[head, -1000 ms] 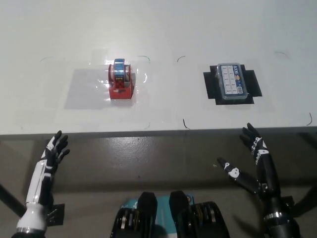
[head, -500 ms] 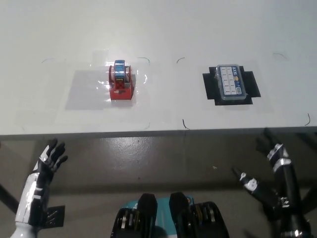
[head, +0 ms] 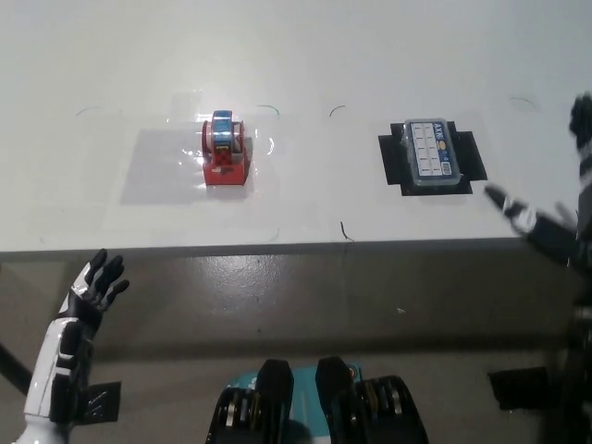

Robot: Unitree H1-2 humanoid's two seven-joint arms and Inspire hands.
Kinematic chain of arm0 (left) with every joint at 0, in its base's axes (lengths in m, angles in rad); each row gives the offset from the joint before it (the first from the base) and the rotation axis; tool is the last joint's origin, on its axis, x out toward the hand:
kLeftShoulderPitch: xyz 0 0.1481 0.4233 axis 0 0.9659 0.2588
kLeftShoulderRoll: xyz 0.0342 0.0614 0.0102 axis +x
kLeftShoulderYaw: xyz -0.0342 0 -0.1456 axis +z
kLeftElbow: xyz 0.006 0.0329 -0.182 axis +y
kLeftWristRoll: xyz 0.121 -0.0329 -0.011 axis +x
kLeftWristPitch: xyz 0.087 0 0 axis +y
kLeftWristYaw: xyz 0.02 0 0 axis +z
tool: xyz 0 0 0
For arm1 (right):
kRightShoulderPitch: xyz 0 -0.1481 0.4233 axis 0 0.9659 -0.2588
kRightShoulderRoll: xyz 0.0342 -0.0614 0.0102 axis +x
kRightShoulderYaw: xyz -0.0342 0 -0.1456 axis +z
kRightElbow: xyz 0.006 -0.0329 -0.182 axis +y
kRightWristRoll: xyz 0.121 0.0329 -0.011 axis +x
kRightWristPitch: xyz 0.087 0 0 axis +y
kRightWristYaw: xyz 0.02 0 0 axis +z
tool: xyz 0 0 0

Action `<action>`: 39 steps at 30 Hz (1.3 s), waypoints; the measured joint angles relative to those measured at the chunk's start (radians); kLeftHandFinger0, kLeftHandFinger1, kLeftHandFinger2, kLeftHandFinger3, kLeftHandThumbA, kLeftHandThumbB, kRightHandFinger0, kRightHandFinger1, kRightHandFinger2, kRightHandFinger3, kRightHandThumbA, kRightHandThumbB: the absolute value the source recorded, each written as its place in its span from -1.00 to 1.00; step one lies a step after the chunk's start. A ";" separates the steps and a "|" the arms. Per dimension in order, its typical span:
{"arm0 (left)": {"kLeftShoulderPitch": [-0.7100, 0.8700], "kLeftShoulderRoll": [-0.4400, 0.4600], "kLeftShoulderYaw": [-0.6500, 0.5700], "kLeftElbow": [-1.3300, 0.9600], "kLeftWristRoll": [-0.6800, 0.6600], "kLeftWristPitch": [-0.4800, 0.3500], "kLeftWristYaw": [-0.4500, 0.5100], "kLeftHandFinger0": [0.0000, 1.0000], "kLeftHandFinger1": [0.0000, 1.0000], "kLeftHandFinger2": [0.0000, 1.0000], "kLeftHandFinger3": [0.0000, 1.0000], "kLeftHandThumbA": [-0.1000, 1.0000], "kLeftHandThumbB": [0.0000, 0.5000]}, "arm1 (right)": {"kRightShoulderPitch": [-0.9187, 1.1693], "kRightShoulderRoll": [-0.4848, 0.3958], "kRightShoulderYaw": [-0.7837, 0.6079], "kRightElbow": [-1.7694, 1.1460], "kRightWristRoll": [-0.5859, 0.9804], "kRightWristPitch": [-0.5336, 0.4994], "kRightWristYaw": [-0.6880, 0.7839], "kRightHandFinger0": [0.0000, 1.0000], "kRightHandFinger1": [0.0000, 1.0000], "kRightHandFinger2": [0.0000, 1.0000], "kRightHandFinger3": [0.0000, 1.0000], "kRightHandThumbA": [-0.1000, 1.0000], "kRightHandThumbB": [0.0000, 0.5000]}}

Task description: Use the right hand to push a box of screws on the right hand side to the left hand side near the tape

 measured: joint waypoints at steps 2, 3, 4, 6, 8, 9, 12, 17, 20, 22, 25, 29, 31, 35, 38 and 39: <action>0.005 0.000 0.000 -0.004 0.001 0.000 0.000 1.00 1.00 1.00 1.00 1.00 -0.50 | -0.039 -0.012 -0.002 0.040 0.000 0.009 0.001 1.00 1.00 1.00 1.00 1.00 -0.49; 0.008 -0.001 0.000 -0.008 0.002 0.000 0.000 1.00 1.00 1.00 1.00 1.00 -0.50 | -0.067 -0.018 -0.002 0.076 0.000 0.016 0.002 1.00 1.00 1.00 1.00 1.00 -0.50; 0.011 -0.001 0.000 -0.015 0.002 0.000 0.000 1.00 1.00 1.00 1.00 1.00 -0.55 | -0.095 -0.023 -0.002 0.114 0.001 0.021 0.004 1.00 1.00 1.00 1.00 1.00 -0.45; 0.016 -0.002 -0.001 -0.026 0.005 0.000 0.000 1.00 1.00 1.00 1.00 1.00 -0.61 | -0.154 -0.027 -0.002 0.204 0.002 0.028 0.006 1.00 1.00 1.00 1.00 1.00 -0.37; 0.020 -0.003 -0.004 -0.030 0.007 0.000 0.000 1.00 1.00 1.00 1.00 1.00 -0.67 | -0.215 -0.027 0.000 0.307 0.002 0.036 0.009 1.00 1.00 1.00 1.00 0.97 -0.40; 0.024 -0.003 -0.005 -0.032 0.008 0.000 0.000 1.00 1.00 1.00 1.00 1.00 -0.66 | -0.244 -0.027 0.001 0.359 0.002 0.037 0.010 1.00 1.00 1.00 1.00 0.96 -0.41; 0.037 -0.003 -0.009 -0.032 0.008 0.000 0.000 1.00 1.00 1.00 1.00 1.00 -0.62 | -0.324 -0.027 0.007 0.516 0.001 0.037 0.011 1.00 1.00 1.00 1.00 0.94 -0.44; 0.055 -0.003 -0.012 -0.032 0.008 0.000 0.000 1.00 1.00 1.00 1.00 1.00 -0.58 | -0.440 -0.026 0.013 0.804 0.001 0.036 0.011 1.00 1.00 1.00 1.00 0.85 -0.51; 0.065 -0.003 -0.013 -0.032 0.009 0.000 0.000 1.00 1.00 1.00 1.00 1.00 -0.55 | -0.509 -0.024 0.011 0.979 0.005 0.035 0.012 1.00 1.00 1.00 1.00 0.87 -0.46; 0.071 -0.003 -0.013 -0.033 0.009 0.000 0.000 1.00 1.00 1.00 1.00 1.00 -0.58 | -0.550 -0.023 0.007 1.078 0.010 0.035 0.012 1.00 1.00 1.00 1.00 0.87 -0.43; 0.082 -0.003 -0.014 -0.043 0.009 -0.001 0.000 1.00 1.00 1.00 1.00 1.00 -0.63 | -0.622 -0.020 -0.010 1.218 0.028 0.035 0.014 1.00 1.00 1.00 1.00 0.90 -0.42; 0.089 -0.003 -0.016 -0.064 0.007 -0.001 0.000 1.00 1.00 1.00 1.00 1.00 -0.67 | -0.678 -0.012 -0.023 1.293 0.044 0.035 0.017 1.00 1.00 1.00 1.00 0.96 -0.50; 0.093 -0.003 -0.017 -0.071 0.007 -0.001 0.000 1.00 1.00 1.00 1.00 1.00 -0.71 | -0.687 -0.007 -0.031 1.312 0.054 0.036 0.018 1.00 1.00 1.00 1.00 0.95 -0.56; 0.104 -0.003 -0.019 -0.083 0.005 -0.001 -0.001 1.00 1.00 1.00 1.00 1.00 -0.64 | -0.673 0.006 -0.044 1.336 0.073 0.036 0.022 1.00 1.00 1.00 1.00 0.96 -0.42; 0.105 -0.003 -0.020 -0.088 0.002 -0.001 -0.002 1.00 1.00 1.00 1.00 1.00 -0.68 | -0.657 0.020 -0.056 1.341 0.084 0.035 0.028 1.00 1.00 1.00 1.00 0.95 -0.39; 0.105 -0.003 -0.020 -0.087 0.002 -0.001 -0.003 1.00 1.00 1.00 1.00 1.00 -0.66 | -0.657 0.023 -0.060 1.341 0.089 0.034 0.029 1.00 1.00 1.00 1.00 0.99 -0.42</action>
